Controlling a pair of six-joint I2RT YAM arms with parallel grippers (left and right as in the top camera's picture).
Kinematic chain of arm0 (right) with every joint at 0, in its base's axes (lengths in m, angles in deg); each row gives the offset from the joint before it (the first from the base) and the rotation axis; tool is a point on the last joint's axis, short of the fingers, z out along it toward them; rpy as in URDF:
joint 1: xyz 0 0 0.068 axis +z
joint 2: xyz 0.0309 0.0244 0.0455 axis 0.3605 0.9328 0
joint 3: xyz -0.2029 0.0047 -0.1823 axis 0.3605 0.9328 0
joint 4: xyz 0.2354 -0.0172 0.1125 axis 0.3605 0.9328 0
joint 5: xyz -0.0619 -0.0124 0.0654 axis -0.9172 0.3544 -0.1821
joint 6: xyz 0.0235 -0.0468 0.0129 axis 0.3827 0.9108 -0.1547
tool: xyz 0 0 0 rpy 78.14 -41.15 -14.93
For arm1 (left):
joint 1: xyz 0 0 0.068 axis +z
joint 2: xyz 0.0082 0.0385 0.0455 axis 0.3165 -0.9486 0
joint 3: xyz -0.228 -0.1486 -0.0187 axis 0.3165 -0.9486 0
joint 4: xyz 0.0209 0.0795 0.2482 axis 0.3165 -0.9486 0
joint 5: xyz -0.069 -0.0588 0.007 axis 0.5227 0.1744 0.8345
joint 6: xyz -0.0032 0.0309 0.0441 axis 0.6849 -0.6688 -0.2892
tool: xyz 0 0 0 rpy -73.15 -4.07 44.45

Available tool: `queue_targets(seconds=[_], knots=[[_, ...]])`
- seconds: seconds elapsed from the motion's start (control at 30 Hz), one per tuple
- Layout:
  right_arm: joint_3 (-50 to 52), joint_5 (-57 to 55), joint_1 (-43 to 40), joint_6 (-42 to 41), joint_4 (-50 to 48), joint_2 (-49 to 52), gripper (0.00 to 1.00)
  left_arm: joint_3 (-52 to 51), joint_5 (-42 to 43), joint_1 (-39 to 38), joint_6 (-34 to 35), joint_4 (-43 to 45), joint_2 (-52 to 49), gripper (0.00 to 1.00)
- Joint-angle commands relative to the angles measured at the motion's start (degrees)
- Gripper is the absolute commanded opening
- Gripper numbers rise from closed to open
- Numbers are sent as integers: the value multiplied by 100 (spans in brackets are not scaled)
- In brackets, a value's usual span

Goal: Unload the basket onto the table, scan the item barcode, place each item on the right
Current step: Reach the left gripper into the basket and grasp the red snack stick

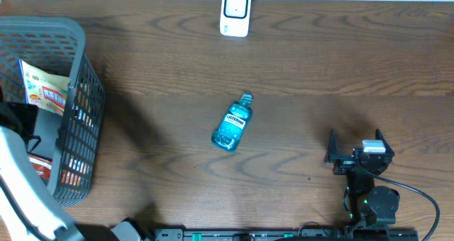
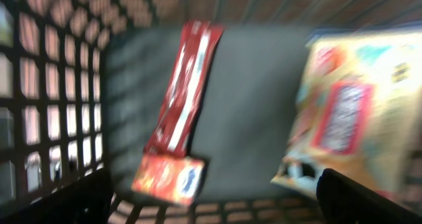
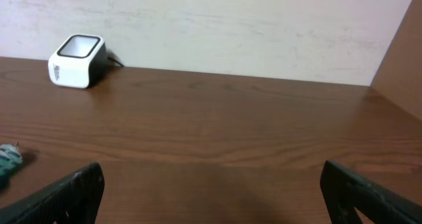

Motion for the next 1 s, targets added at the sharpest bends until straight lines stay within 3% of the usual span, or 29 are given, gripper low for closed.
queue_targets(seconds=[0.0, 0.17, 0.3, 0.67, 0.87, 0.97], knots=[[7, 13, 13, 70, 17, -26, 99, -57, 415, 127, 179, -140, -518, 98], [7, 13, 13, 70, 17, -26, 99, -485, 162, 387, 37, 354, -929, 98], [7, 13, 13, 70, 17, -26, 99, -979, -31, 621, -815, 1137, -1093, 98], [7, 13, 13, 70, 17, -26, 99, -2365, 11, 870, -1075, 2822, -1436, 98], [7, 13, 13, 70, 17, -24, 99, -2590, 4, 874, -1073, 3084, -1956, 98], [7, 13, 13, 70, 17, -24, 99, -2597, 4, 890, -1075, 3075, -2350, 53]])
